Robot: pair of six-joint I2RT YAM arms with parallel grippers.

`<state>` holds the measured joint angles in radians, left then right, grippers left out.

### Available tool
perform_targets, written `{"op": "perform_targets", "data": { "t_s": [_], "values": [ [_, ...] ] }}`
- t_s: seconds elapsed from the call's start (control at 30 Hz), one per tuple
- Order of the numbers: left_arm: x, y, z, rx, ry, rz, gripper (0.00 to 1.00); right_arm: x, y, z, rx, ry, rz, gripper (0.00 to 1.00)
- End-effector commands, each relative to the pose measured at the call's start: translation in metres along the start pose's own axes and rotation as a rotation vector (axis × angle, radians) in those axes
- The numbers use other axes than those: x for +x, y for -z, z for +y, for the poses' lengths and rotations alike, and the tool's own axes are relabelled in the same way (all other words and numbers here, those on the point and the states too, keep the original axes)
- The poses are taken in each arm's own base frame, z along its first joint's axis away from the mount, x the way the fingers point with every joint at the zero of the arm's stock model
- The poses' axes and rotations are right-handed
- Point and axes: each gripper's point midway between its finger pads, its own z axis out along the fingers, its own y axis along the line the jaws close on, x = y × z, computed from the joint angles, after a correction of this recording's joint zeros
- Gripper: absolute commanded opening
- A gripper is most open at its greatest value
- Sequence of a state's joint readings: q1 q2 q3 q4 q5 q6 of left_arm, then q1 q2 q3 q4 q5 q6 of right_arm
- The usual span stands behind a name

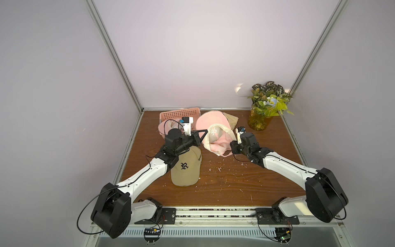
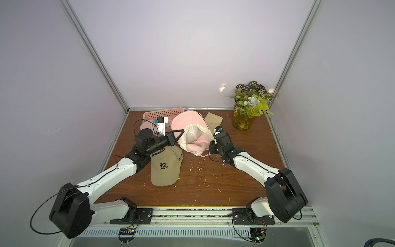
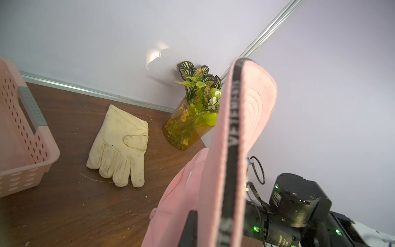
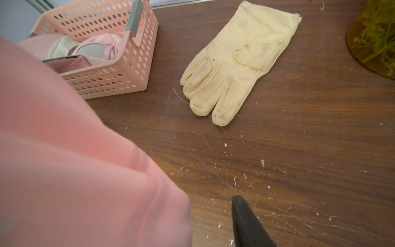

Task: Turn the baseball cap inside out
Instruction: Turn over the baseball cap.

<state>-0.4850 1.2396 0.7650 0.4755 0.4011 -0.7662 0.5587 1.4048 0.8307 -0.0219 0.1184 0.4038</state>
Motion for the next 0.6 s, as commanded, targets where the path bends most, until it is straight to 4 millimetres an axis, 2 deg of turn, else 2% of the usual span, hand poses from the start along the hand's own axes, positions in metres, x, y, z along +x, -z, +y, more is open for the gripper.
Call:
{"op": "perform_targets", "data": {
  "t_s": [0.0,0.17,0.27,0.43,0.57],
  "values": [
    [-0.056,0.008,-0.022,0.056,-0.082,-0.231,0.02,0.025,0.003,-0.005,-0.004,0.046,0.111,0.36],
    [-0.05,-0.004,0.007,-0.076,-0.156,-0.243,0.02,0.018,0.022,0.036,-0.247,0.102,0.087,0.28],
    [-0.042,-0.012,0.02,-0.122,-0.196,-0.241,0.03,0.012,0.035,0.049,-0.326,0.106,0.067,0.27],
    [-0.028,-0.02,0.027,-0.154,-0.266,-0.235,0.02,0.0,0.049,0.048,-0.339,0.083,0.026,0.27],
    [-0.02,-0.023,0.027,-0.138,-0.236,-0.204,0.03,-0.013,0.056,0.031,-0.244,0.081,-0.043,0.42]
  ]
}}
